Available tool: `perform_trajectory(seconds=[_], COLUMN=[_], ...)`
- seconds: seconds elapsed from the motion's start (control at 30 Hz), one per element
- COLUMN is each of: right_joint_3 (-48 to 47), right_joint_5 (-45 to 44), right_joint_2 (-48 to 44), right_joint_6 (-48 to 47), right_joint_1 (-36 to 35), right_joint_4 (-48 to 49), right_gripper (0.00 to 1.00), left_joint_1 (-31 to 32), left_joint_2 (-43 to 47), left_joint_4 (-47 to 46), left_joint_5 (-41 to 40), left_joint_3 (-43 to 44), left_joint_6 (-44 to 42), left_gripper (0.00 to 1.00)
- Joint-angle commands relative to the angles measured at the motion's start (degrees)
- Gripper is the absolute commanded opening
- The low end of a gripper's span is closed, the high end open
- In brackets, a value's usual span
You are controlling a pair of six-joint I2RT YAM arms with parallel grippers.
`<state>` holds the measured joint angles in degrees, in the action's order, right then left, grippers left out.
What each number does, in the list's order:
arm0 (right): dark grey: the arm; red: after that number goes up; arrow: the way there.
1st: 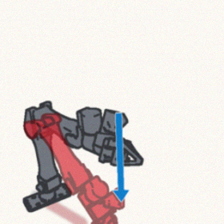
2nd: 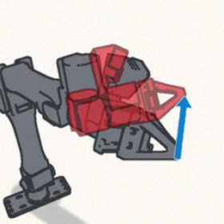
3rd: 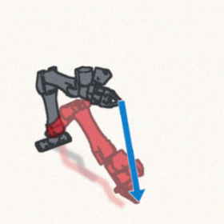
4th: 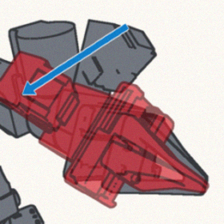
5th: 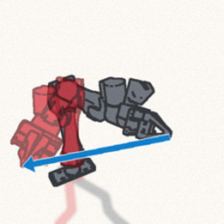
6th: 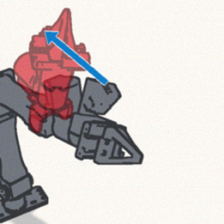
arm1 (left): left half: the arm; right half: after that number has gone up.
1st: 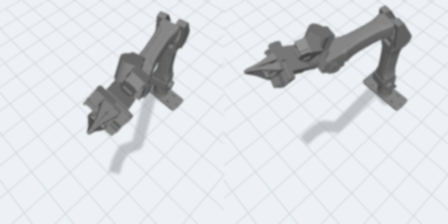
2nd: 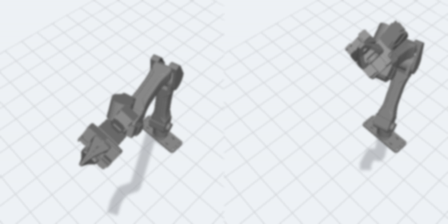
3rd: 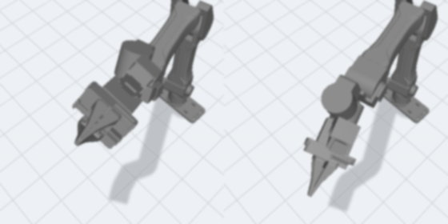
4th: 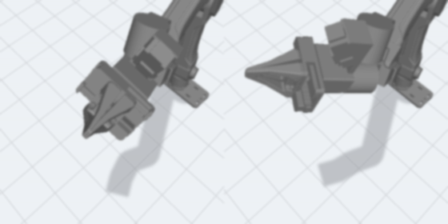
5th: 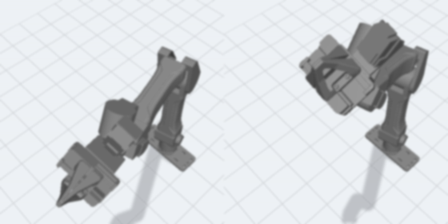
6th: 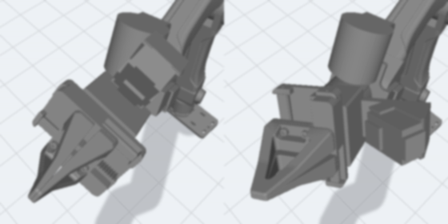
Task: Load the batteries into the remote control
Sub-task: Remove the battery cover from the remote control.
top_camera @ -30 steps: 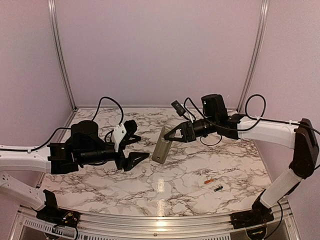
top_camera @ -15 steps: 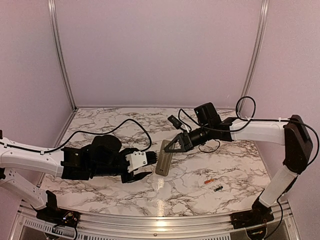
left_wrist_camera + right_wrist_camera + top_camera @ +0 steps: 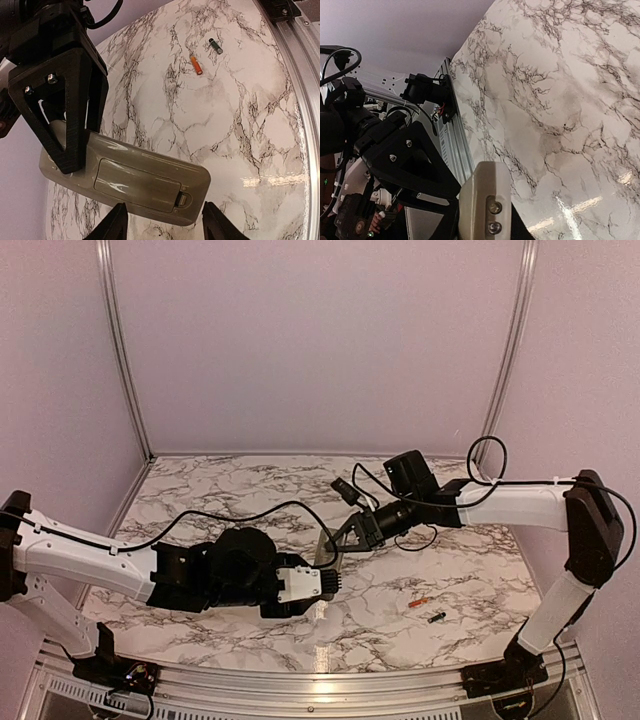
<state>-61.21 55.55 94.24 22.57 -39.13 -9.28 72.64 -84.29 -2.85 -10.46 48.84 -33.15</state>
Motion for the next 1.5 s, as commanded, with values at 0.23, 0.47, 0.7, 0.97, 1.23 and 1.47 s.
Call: perform_trajectory(seconds=[0.23, 0.47, 0.7, 0.97, 1.23, 1.47], right_joint_3=[-0.25, 0.05, 0.39, 0.21, 0.48, 0.30], right_joint_5=[1.94, 3.61, 4.74, 4.31, 4.13, 5.20], right_joint_2=[1.15, 1.50, 3.06, 4.44, 4.65, 4.76], right_joint_6=[1.72, 2.60, 3.29, 3.50, 4.29, 4.27], right_joint_1=[-2.17, -2.22, -2.34, -2.02, -0.40, 0.07], right_joint_4=[2.76, 3.57, 4.40, 4.40, 4.82, 4.72], right_gripper=[0.00, 0.00, 0.00, 0.00, 0.00, 0.00], left_joint_1=[0.84, 0.92, 0.92, 0.92, 0.92, 0.92], left_joint_2=[-2.34, -3.12, -2.84, 0.09, 0.97, 1.71], left_joint_4=[-0.54, -0.78, -5.24, -10.23, -10.22, -6.42], left_joint_5=[-2.89, -6.44, -11.19, -11.54, -11.04, -3.98], left_joint_3=[2.36, 1.74, 1.13, -1.11, -2.58, -3.05], left_joint_6=[-2.55, -3.96, -4.63, -5.72, -5.46, -5.28], left_gripper=[0.47, 0.43, 0.38, 0.34, 0.35, 0.46])
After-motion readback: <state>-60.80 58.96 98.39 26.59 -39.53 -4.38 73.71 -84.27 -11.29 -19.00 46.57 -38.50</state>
